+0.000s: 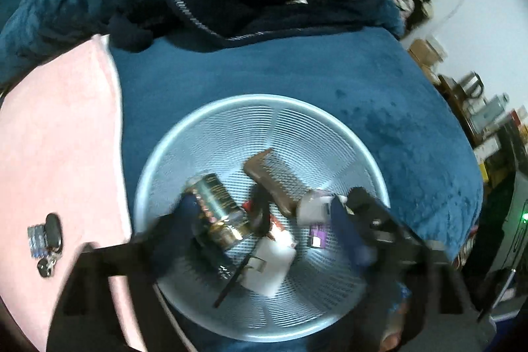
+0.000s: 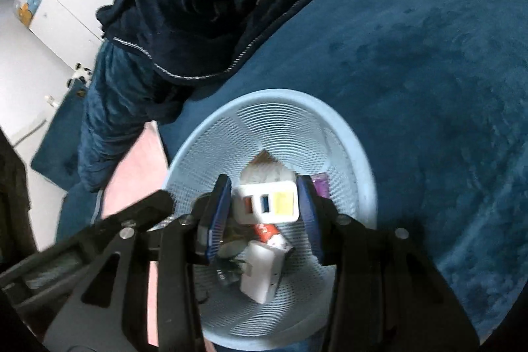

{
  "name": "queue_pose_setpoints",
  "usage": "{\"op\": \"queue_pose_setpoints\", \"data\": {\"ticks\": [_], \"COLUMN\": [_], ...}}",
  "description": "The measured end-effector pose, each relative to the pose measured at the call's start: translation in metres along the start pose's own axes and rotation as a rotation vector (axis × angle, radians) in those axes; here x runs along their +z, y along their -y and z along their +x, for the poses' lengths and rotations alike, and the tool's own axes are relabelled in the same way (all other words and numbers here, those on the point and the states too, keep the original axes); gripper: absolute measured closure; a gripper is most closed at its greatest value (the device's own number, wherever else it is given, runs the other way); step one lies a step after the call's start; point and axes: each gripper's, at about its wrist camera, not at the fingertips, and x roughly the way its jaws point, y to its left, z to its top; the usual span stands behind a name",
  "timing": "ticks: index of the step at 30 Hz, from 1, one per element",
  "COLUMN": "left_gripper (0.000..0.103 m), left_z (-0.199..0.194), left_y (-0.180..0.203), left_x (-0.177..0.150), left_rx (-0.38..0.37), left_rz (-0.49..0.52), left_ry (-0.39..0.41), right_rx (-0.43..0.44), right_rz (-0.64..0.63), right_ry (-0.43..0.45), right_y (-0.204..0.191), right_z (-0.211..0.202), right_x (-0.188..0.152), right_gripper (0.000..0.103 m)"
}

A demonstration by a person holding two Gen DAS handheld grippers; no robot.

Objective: Organize rigid objects
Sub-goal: 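Open both tools to drop the remote and white charger into the basket, then move both tools back over the batteries and key fob on the blanket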

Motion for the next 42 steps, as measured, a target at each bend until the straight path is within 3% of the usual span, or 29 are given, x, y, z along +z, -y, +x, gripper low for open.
{"op": "queue_pose_setpoints", "data": {"ticks": [2, 6, 10, 18, 22, 42], "left_gripper": [0.001, 0.001, 0.001, 0.001, 0.001, 0.000], "left_z": [-0.004, -0.007, -0.007, -0.011, -0.014, -0.052], "left_y": [-0.007, -0.017, -0.030, -0.050, -0.060, -0.113], "left_x": [-0.002, -0.005, -0.009, -0.018, -0.023, -0.050], "left_rx": [0.021, 0.090, 0.125, 0.190, 0.208, 0.301], "left_rz": [-0.012, -0.009, -0.040, -0.065, -0.082, -0.146], "left_ry": [0.017, 0.020, 0.005, 0.002, 0.004, 0.056], "right_rx": [0.004, -0.030, -0.077, -0.112, -0.108, -0.081], "right_rz": [0.007, -0.033, -0.081, -0.193, -0.232, -0.350], "right_ry": [0.014, 0.017, 0.013, -0.044, -0.059, -0.097], "right_y": [0.002, -0.001, -0.008, -0.033, -0.041, -0.099], "right_z": [-0.003, -0.004, -0.007, -0.004, 0.000, 0.001], "right_x": [-0.001, -0.002, -0.005, -0.013, -0.019, -0.056], "right_gripper": [0.035, 0.027, 0.009, 0.007, 0.000, 0.000]}}
